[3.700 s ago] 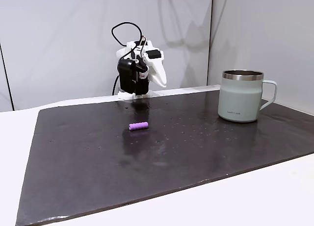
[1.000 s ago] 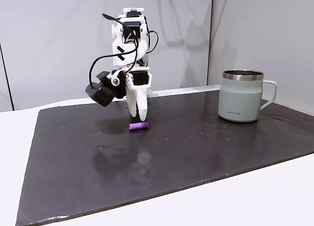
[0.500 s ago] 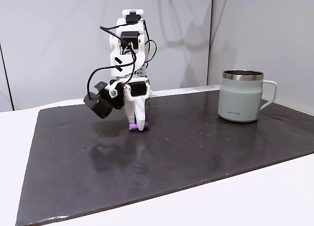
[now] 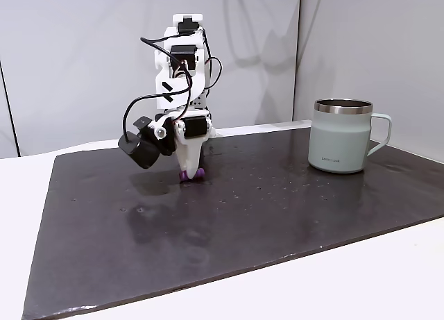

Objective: Grasp a pengrip and put it in the cup.

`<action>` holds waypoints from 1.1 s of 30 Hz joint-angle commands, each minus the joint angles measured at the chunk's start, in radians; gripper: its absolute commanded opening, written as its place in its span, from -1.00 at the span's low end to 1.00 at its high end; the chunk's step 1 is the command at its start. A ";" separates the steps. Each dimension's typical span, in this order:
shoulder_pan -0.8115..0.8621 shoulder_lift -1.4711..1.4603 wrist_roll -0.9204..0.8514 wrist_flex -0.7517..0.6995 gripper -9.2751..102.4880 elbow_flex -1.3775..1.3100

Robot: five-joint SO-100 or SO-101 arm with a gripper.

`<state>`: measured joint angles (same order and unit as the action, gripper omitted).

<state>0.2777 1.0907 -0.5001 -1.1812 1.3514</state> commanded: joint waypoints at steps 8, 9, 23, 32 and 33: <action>0.060 0.224 0.026 -0.362 -0.83 -0.331; 0.064 0.232 0.026 -0.402 -0.83 -0.376; 0.029 0.468 0.020 -0.509 -0.83 -0.410; -0.202 0.523 0.129 -0.511 -0.83 -0.420; -0.227 0.528 0.137 -0.511 -0.83 -0.420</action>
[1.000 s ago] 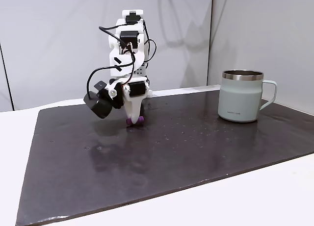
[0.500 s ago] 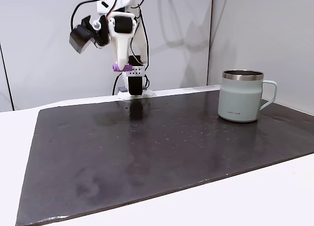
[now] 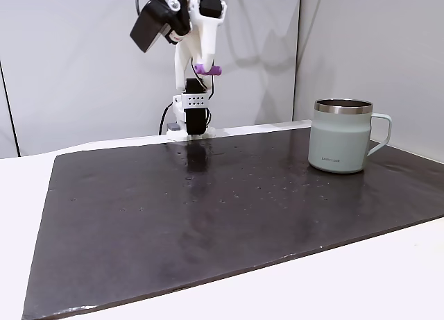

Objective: Grasp a pengrip and put it in the cup.

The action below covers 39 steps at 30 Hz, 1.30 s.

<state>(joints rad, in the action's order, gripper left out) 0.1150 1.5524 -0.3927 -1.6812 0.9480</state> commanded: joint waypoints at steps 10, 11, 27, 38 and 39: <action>-0.336 0.046 0.167 -0.011 -0.83 -0.080; -0.362 0.029 0.184 -0.011 -0.83 -0.103; -0.647 -0.356 0.296 0.002 -0.83 -0.534; -0.701 -0.518 0.295 0.043 -0.83 -0.666; -0.706 -0.522 0.295 0.043 -0.83 -0.673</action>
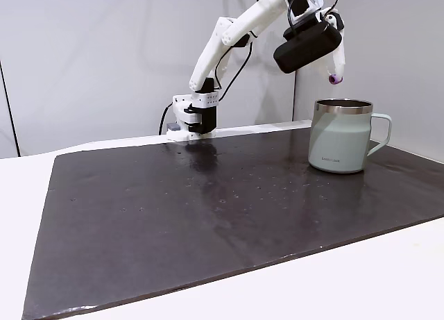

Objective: Grasp a pengrip and put it in the cup.

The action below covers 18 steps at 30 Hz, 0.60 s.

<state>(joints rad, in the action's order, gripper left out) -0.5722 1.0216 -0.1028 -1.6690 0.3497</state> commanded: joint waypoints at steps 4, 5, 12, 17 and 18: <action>-0.035 0.008 -0.009 0.026 -0.81 -0.083; -0.038 0.009 -0.015 0.018 -0.73 -0.083; -0.037 0.028 -0.020 -0.017 -0.20 -0.081; -0.035 0.044 -0.020 -0.017 -0.20 -0.066; -0.035 0.048 -0.020 -0.017 -0.20 -0.061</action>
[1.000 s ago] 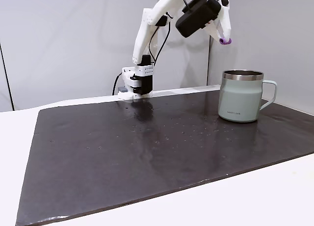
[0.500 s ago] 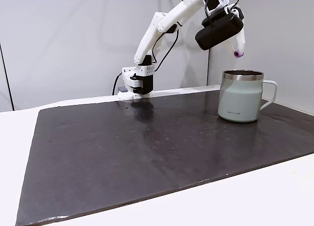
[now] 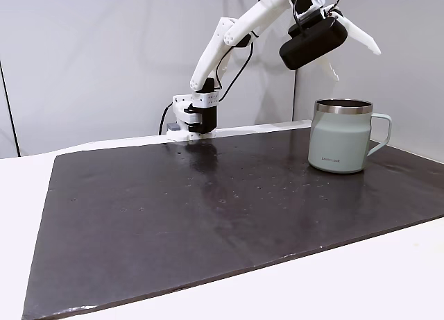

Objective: Grasp a pengrip and put it in the cup.

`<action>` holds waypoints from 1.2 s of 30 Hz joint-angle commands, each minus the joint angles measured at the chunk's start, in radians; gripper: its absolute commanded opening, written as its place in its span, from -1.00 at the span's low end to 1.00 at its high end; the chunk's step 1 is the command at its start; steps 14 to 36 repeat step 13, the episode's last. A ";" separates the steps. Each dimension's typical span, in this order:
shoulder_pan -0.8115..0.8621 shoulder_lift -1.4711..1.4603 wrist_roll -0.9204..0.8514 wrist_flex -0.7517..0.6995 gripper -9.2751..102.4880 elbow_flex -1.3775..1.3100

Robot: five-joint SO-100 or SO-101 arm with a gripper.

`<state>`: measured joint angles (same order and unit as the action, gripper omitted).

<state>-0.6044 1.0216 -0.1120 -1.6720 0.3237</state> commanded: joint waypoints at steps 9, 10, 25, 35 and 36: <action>-0.005 0.071 -0.011 -0.014 -0.20 -0.014; -0.003 0.071 -0.011 -0.014 -0.20 -0.014; -0.003 0.075 -0.011 -0.014 -0.21 -0.006; -0.003 0.075 -0.011 -0.014 -0.21 -0.006; -0.003 0.075 -0.011 -0.014 -0.21 -0.006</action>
